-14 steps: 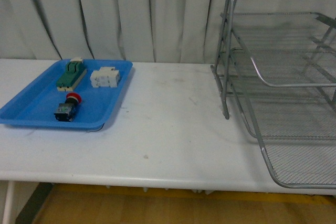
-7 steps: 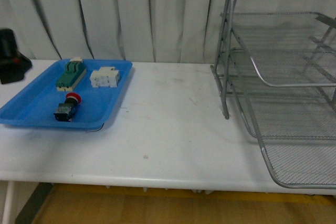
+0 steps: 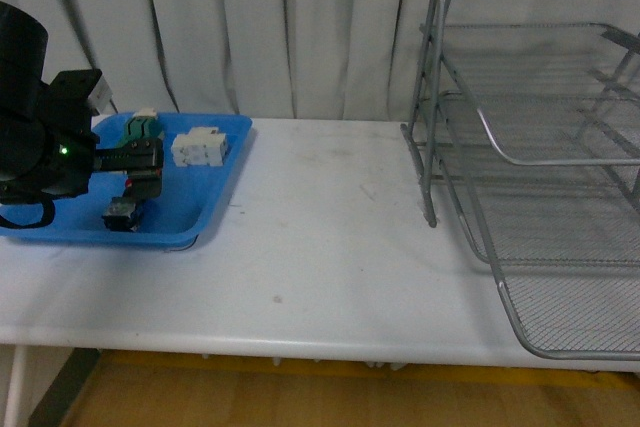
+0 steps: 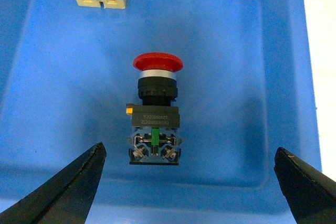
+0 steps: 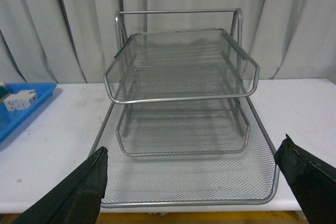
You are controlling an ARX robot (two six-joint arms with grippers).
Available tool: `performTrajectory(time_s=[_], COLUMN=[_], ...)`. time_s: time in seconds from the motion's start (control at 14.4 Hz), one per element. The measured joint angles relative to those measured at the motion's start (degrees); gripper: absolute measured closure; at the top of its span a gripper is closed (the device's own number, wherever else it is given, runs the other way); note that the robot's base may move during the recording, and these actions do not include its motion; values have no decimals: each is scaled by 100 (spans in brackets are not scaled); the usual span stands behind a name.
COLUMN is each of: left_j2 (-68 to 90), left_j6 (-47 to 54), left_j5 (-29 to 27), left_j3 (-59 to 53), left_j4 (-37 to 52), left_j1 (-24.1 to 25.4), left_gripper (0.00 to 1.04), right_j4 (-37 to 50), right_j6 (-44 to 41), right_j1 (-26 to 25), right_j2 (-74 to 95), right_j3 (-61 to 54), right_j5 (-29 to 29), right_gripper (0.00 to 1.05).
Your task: Place button on rack with both arms
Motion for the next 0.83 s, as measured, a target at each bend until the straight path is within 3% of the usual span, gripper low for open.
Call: performTrajectory(time_s=[0.55, 0.83], left_j2=[774, 1169], left_j6=[966, 706], left_j5=[-321, 28], left_j3=[763, 1327], left_j4=[-170, -468], left_j1=[227, 315], left_gripper=[7, 7], right_j4=[0, 0], right_j6=[0, 0], right_j1=[0, 0], right_j2=[0, 0], right_j3=[0, 0], right_j5=[0, 0], right_gripper=[6, 6])
